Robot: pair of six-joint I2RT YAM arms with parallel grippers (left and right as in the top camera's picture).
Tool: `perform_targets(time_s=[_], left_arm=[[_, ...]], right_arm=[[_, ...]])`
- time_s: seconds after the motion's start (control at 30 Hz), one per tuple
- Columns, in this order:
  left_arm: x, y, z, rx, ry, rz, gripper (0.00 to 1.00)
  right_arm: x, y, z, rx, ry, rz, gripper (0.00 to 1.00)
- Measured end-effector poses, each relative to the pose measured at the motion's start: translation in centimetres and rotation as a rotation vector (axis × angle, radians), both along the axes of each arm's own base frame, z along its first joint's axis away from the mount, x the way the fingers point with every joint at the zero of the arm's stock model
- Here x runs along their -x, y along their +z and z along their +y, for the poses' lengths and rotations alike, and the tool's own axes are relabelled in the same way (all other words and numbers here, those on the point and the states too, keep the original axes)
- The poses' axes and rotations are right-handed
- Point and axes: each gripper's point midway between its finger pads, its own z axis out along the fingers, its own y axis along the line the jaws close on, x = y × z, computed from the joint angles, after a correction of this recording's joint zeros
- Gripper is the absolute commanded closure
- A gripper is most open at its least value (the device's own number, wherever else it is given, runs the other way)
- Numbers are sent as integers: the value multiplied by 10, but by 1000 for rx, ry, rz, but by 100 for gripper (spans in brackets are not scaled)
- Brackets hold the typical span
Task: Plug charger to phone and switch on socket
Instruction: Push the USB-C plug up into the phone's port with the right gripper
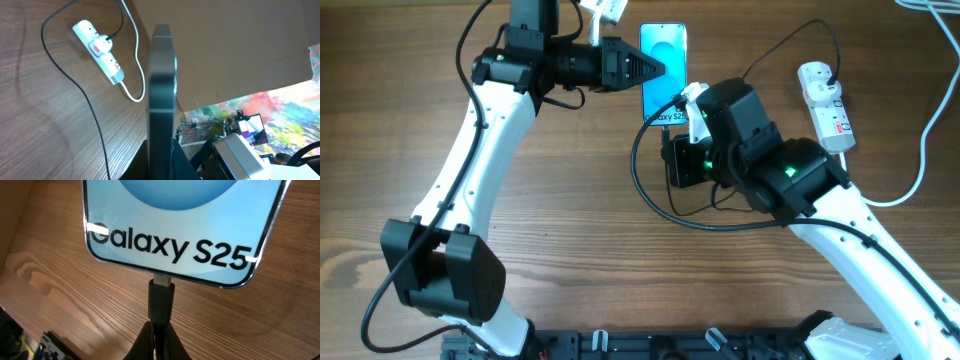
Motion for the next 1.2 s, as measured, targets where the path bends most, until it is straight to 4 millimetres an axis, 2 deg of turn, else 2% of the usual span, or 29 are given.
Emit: perform_targets(time_s=[0.77, 1.2], left_arm=[[3, 0, -5, -1, -14, -8, 96], [2, -1, -4, -4, -9, -3, 96]], right_arm=[[-1, -1, -4, 29, 0, -13, 96], [-3, 7, -4, 49, 12, -41, 96]])
